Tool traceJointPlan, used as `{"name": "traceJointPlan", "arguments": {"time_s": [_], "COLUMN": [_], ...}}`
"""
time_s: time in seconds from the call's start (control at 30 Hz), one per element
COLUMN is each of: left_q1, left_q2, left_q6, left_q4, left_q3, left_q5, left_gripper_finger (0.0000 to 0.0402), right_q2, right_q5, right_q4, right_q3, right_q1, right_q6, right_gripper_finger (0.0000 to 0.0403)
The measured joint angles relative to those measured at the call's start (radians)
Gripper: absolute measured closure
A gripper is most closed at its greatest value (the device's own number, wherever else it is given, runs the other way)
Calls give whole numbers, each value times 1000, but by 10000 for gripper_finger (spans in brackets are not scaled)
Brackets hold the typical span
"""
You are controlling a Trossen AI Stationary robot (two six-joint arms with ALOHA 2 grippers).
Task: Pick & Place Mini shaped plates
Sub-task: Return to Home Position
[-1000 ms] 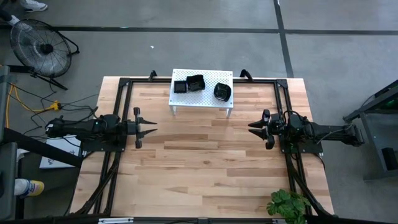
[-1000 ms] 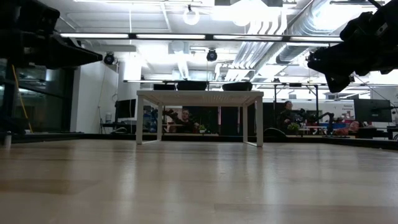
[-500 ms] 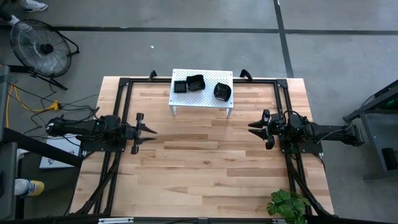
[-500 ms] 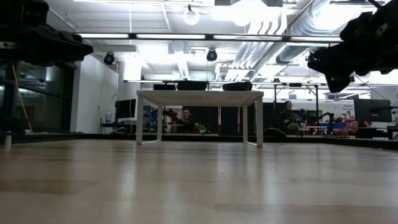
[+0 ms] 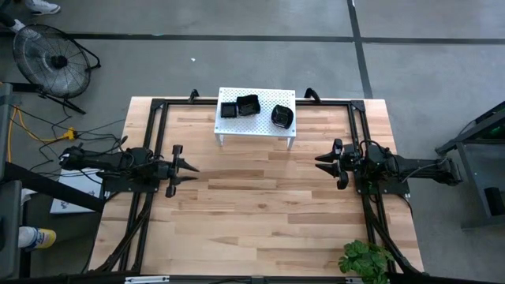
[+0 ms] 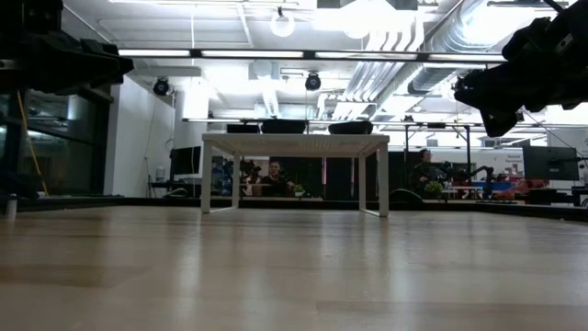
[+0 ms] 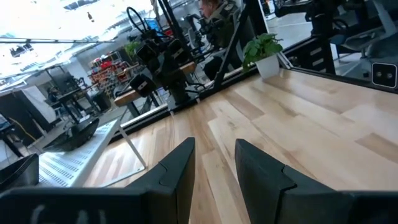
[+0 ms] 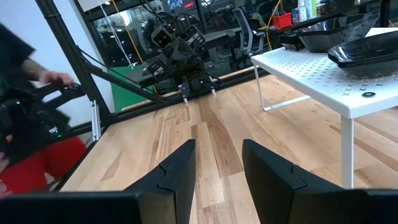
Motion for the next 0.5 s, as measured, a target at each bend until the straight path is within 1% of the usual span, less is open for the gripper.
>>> {"name": "traceJointPlan", "arguments": {"time_s": [0.5], "left_q1": [0], "left_q2": [0], "left_q6": [0], "left_q4": [8], "left_q3": [0], "left_q5": [-3], "left_gripper_finger": [291], "right_q2": [0], "right_q5": [0], "right_q4": [0], "right_q3": [0], "right_q1": [0], "right_q6": [0], "right_gripper_finger": [276]}}
